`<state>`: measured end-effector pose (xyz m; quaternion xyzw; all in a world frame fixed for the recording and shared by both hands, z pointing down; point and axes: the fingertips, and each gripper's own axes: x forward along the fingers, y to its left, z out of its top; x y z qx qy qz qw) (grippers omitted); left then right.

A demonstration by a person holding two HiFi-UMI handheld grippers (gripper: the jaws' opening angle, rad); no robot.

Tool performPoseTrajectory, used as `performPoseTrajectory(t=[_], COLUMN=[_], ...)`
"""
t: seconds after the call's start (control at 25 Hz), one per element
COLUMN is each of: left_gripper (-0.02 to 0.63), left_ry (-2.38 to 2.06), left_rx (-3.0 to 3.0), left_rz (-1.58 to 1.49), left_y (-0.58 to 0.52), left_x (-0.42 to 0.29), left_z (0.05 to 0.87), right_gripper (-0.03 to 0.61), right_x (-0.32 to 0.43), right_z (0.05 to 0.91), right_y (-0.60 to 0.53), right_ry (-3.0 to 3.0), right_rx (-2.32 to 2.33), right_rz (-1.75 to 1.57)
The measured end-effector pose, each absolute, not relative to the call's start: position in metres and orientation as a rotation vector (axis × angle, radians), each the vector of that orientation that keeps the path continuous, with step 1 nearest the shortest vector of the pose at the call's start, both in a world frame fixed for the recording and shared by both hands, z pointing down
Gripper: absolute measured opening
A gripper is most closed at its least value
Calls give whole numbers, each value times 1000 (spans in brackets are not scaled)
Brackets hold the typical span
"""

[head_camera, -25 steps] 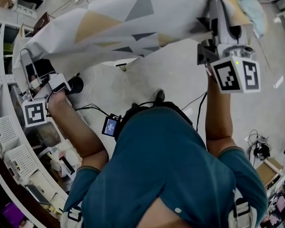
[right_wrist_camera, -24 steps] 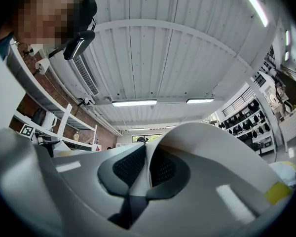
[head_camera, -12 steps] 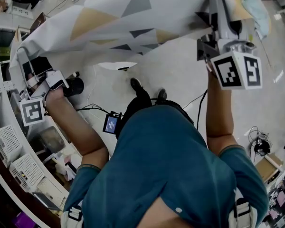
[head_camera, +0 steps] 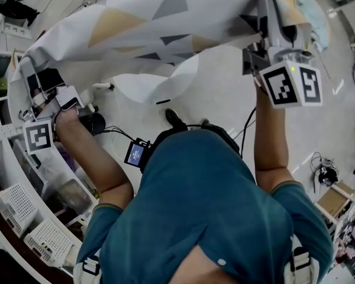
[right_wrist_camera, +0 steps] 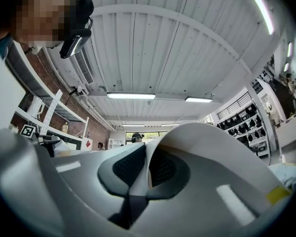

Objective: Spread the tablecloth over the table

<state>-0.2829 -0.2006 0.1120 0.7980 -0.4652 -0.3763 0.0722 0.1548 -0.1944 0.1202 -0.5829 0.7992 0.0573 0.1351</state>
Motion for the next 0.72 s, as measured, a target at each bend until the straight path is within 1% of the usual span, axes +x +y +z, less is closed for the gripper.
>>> performPoseTrajectory(t=[0.32, 0.72], left_gripper=[6, 6], left_ry=[-1342, -1367], left_rx=[2386, 2376], left_rz=[-1146, -1143], left_y=[-245, -281], left_x=[-310, -318], left_z=[118, 120], right_gripper=[21, 21], right_x=[128, 117], right_z=[121, 117], right_y=[-226, -273], right_ry=[2299, 2323], right_rx=[-1727, -1707], right_rz=[180, 190])
